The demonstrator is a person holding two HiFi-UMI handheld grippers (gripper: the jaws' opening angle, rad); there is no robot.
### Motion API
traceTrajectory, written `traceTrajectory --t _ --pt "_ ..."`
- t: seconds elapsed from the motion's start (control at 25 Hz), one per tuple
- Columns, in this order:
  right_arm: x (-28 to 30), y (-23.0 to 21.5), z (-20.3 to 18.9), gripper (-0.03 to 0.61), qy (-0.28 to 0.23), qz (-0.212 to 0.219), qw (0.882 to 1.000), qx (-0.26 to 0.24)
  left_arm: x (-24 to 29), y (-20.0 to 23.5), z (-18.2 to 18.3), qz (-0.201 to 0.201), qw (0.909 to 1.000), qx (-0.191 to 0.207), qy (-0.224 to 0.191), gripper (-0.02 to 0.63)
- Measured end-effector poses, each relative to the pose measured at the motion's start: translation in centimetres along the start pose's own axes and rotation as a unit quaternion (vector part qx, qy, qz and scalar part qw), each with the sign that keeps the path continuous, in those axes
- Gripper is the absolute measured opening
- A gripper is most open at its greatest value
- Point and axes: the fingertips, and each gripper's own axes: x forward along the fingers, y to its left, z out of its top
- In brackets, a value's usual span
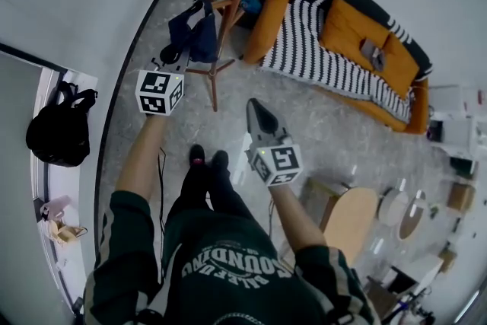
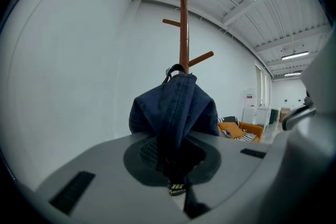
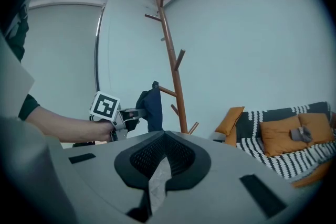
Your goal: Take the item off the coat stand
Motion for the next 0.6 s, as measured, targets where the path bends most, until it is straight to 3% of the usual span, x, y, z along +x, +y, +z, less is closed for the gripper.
traceTrajectory --t 0.6 --pt "-0.3 -0.2 5.7 -0.002 -0.06 0.007 0.998 -0.01 -5.0 -0.8 2.0 0.006 1.0 0.0 0.005 0.006"
